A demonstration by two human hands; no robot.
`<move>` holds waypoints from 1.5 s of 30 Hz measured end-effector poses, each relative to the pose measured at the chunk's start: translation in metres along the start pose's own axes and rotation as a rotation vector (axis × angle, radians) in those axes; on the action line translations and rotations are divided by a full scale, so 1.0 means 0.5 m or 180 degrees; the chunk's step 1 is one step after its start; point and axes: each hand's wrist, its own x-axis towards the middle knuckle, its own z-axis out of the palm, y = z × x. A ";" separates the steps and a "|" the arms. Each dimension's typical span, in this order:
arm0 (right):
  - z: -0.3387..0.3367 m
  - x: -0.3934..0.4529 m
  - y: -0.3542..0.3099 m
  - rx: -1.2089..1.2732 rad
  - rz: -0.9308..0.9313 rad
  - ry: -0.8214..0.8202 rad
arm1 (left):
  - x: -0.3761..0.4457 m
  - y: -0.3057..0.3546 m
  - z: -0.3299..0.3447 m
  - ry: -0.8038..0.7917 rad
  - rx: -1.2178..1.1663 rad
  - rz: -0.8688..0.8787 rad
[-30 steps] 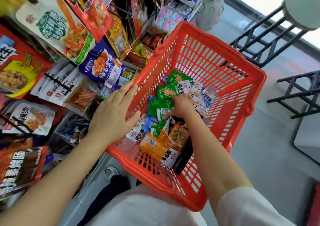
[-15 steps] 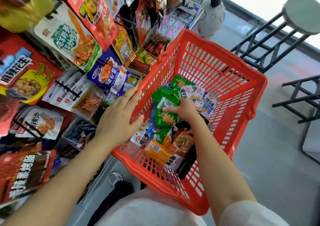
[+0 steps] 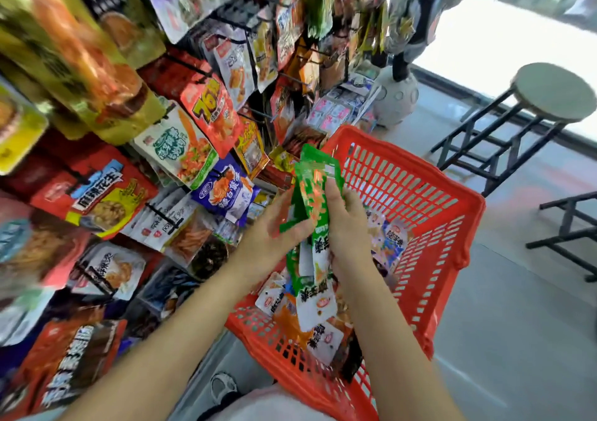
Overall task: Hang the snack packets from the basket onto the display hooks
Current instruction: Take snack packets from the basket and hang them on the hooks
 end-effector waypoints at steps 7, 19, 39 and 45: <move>0.029 -0.019 -0.011 -0.0098 -0.0183 -0.0311 | 0.001 0.031 0.011 0.0556 -0.1359 -0.0514; -0.041 0.021 0.019 0.0371 0.0249 0.0246 | 0.002 -0.044 -0.003 -0.0446 -0.0588 -0.1050; 0.002 -0.034 0.009 -0.0266 0.0197 -0.0826 | 0.016 -0.006 0.007 0.0421 -0.0848 -0.0699; 0.017 -0.043 0.005 -0.0335 0.0238 -0.1534 | 0.012 -0.031 -0.003 0.1276 -0.1044 -0.0376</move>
